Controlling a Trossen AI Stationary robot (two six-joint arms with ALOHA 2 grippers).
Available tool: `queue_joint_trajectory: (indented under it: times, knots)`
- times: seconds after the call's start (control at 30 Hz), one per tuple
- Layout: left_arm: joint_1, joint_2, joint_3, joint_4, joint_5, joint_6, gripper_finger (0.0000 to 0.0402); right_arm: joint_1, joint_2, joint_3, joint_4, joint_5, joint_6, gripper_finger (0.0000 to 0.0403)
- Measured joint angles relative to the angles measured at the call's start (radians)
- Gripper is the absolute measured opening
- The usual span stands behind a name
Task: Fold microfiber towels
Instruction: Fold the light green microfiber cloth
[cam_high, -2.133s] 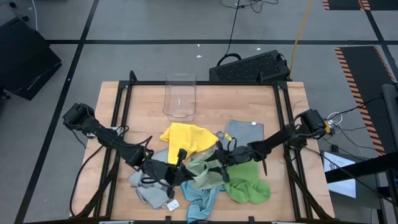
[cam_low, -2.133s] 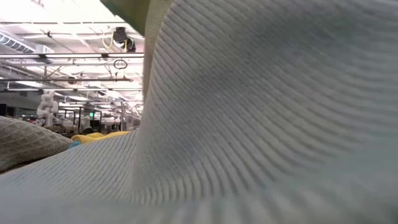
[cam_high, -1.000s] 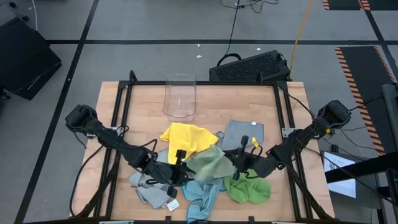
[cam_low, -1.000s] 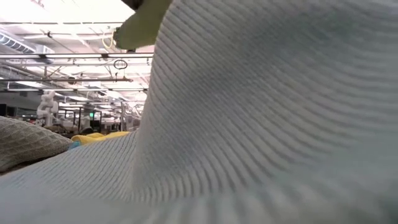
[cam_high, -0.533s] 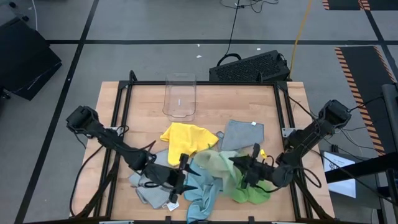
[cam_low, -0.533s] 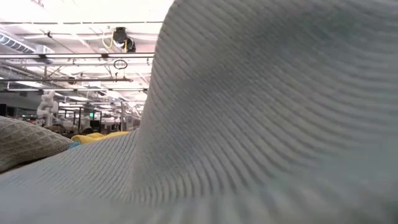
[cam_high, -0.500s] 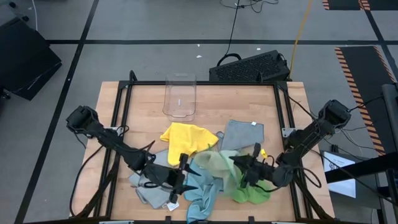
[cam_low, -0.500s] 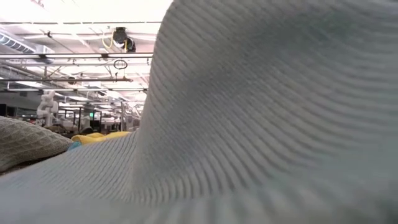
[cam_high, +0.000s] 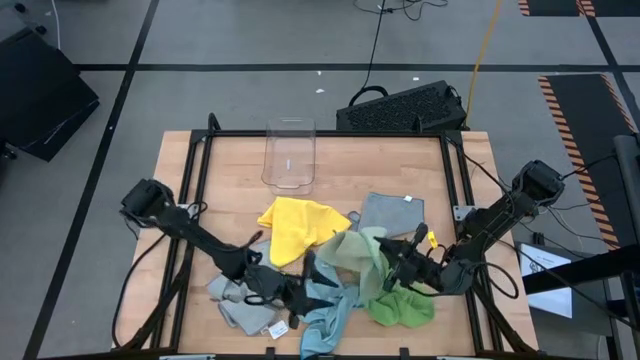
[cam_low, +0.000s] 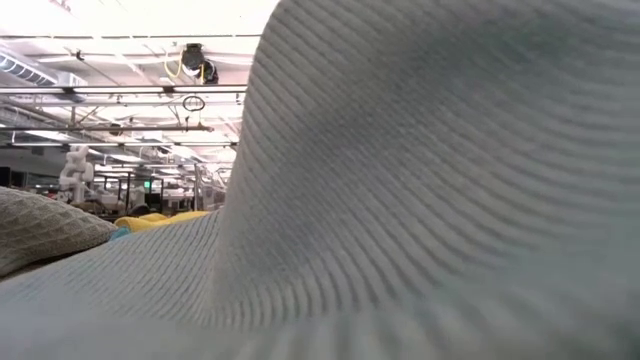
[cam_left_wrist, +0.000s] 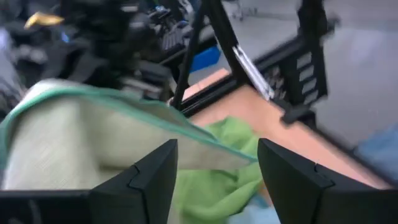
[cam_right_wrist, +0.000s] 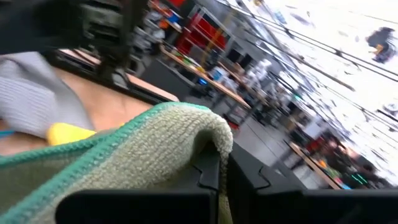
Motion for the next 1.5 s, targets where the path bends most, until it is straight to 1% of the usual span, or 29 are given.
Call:
queue_joint_trajectory:
  times: [0.07,0.17,0.27,0.37,0.47,0.57,0.63,0.73,0.83,0.93,1.07,1.23,1.4,1.5]
  knots:
    - [-0.014,0.042,0.014,0.002,-0.005,0.106,0.0239,0.0,0.0,0.0,-0.001,0.025,0.005,0.0005]
    - [-0.022,0.118,0.08,0.017,-0.016,0.212,0.0256,0.0,0.0,0.0,-0.001,0.045,0.038,0.0009]
    - [-0.023,0.207,0.179,-0.006,-0.082,0.26,0.027,0.0,0.0,0.0,-0.001,0.045,0.049,0.0011]
    - [-0.023,0.289,0.287,-0.128,-0.134,0.289,0.0278,0.0,0.0,0.0,-0.004,0.045,0.069,0.001]
    - [-0.023,0.343,0.394,-0.264,-0.198,0.33,0.0279,0.0,0.0,0.0,-0.008,0.045,0.081,0.0009]
    - [-0.03,0.386,0.474,-0.348,-0.266,0.402,0.0275,0.0,0.0,0.0,-0.008,0.044,0.099,0.0009]
    - [-0.036,0.414,0.504,-0.362,-0.289,0.481,0.0268,0.0,0.0,-0.002,-0.008,0.043,0.111,0.0009]
    - [-0.043,0.444,0.515,-0.373,-0.298,0.603,0.0252,0.0,0.0,-0.011,-0.008,0.042,0.134,0.0009]
    - [-0.038,0.47,0.515,-0.367,-0.369,0.721,0.0234,0.0,0.0,-0.019,-0.008,0.042,0.162,0.0009]
    - [-0.021,0.478,0.515,-0.343,-0.414,0.777,0.0216,0.0,0.0,-0.026,-0.009,0.041,0.186,0.0009]
    - [-0.005,0.474,0.515,-0.338,-0.406,0.804,0.019,-0.001,0.0,-0.026,-0.009,0.034,0.212,0.0009]
    - [0.004,0.474,0.515,-0.337,-0.368,0.862,0.016,-0.005,0.0,-0.026,-0.009,-0.012,0.248,0.0009]
    - [-0.004,0.474,0.515,-0.291,-0.319,0.906,0.0153,-0.01,0.0,-0.026,-0.01,-0.012,0.258,0.0009]
    - [-0.001,0.474,0.514,-0.296,-0.314,0.919,0.0154,-0.014,0.0,-0.026,-0.01,-0.013,0.275,0.0009]
